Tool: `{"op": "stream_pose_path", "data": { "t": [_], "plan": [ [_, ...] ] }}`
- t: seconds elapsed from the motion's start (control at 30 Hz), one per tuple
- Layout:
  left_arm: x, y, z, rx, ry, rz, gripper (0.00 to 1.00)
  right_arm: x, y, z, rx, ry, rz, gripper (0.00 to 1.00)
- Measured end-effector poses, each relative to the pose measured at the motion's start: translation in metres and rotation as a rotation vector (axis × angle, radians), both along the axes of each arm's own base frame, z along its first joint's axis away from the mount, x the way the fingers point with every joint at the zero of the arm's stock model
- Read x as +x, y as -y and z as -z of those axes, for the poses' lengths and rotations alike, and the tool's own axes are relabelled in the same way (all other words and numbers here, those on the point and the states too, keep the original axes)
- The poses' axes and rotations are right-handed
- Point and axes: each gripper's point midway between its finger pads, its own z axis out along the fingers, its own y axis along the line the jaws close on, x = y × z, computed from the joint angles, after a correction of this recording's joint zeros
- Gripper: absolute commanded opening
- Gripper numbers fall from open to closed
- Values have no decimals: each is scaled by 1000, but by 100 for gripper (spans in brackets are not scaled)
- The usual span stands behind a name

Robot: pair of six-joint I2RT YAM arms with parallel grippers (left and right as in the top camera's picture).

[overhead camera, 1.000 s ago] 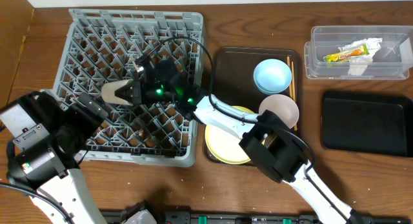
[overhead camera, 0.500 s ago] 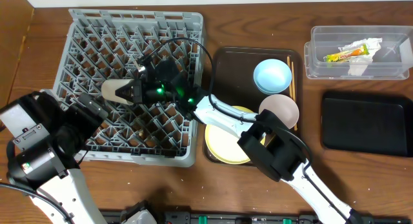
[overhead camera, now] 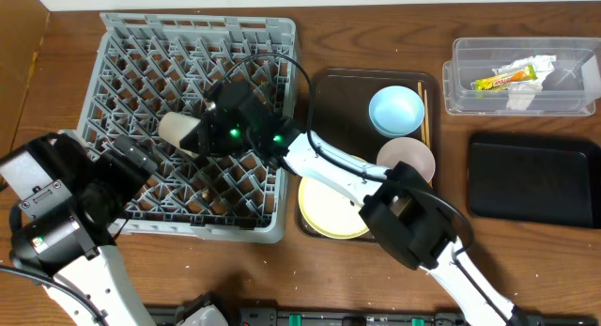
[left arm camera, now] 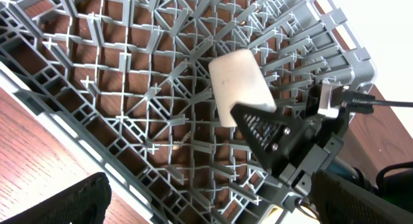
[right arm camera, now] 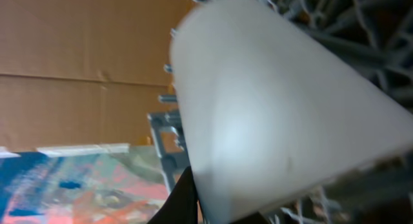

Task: Sort waste into correct bins and load items into the dishwasher
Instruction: 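Place the white cup upside down into the tilted dish rack, then grasp the light-blue bowl on the tray with the right gripper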

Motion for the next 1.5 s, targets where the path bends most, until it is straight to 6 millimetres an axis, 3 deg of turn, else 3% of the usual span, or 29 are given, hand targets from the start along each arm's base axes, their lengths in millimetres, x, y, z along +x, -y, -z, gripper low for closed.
{"op": "stream_pose_path", "data": {
  "t": [0.2,0.33,0.47,0.57,0.8,1.03,1.17,1.23,1.27,1.33,1.5],
  "plan": [
    [0,0,0,0,0,1,100,-7,21,17,-141,-22,14,22],
    [0,0,0,0,0,1,100,-4,35,15,-197,-6,33,29],
    [0,0,0,0,0,1,100,4,53,-8,-243,45,79,44],
    [0,0,0,0,0,0,100,10,70,-39,-258,106,115,54],
    [0,0,0,0,0,0,100,20,96,-103,-236,252,180,54],
    [0,0,0,0,0,0,100,20,94,-108,-245,337,167,50],
    [0,0,0,0,0,0,100,15,101,-93,-335,363,154,62],
    [0,0,0,0,0,0,100,15,114,-82,-402,345,158,65],
    [0,0,0,0,0,0,100,17,123,-76,-440,332,166,71],
    [0,0,0,0,0,0,100,32,156,-68,-527,311,203,73],
    [0,0,0,0,0,0,100,87,239,-83,-623,329,346,78]
  ]
}}
